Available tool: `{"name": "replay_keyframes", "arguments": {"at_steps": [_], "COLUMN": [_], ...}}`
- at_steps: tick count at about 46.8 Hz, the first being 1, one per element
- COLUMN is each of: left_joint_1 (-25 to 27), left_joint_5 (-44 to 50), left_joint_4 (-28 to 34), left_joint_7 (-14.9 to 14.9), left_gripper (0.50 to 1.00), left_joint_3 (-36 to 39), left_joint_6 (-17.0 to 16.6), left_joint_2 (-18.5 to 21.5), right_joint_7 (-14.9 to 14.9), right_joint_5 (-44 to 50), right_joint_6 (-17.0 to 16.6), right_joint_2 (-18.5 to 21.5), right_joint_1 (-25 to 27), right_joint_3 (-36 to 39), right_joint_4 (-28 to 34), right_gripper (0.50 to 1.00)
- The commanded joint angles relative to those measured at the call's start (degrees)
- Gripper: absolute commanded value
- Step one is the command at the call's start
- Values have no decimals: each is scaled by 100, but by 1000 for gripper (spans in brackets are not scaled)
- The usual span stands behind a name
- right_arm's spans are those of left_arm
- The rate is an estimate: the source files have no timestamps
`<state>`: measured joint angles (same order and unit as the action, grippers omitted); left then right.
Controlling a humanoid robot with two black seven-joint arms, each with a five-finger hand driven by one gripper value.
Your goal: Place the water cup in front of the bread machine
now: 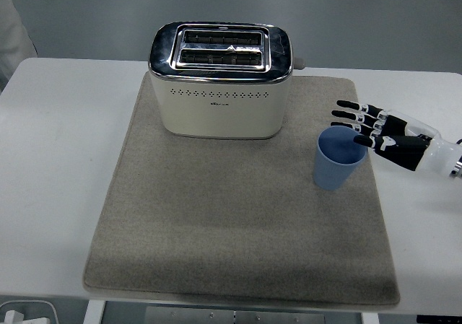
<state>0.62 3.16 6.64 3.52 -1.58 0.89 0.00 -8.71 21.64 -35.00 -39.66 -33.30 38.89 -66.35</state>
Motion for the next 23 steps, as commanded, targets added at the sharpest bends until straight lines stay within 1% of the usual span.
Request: {"name": "replay_keyframes", "arguments": {"at_steps": [1,13,23], "left_joint_1": [0,0,0], "left_joint_5": [0,0,0], "left_joint_4": [4,4,4], "left_joint_7": [0,0,0], "left_gripper": [1000,1000,1000], "left_joint_3": [0,0,0], "left_joint_6": [-1,-1,-1], "left_joint_2": [0,0,0], "right_joint_7": [0,-8,-8], "right_joint_5": [244,807,860], "right_joint_6": [0,0,0], "right_joint_2": [-6,-50,-68], "right_joint_1": [-1,8,8], "right_joint_3": [110,443,558], "right_joint_4": [-1,-9,-9], "right_gripper": [928,928,928]}}
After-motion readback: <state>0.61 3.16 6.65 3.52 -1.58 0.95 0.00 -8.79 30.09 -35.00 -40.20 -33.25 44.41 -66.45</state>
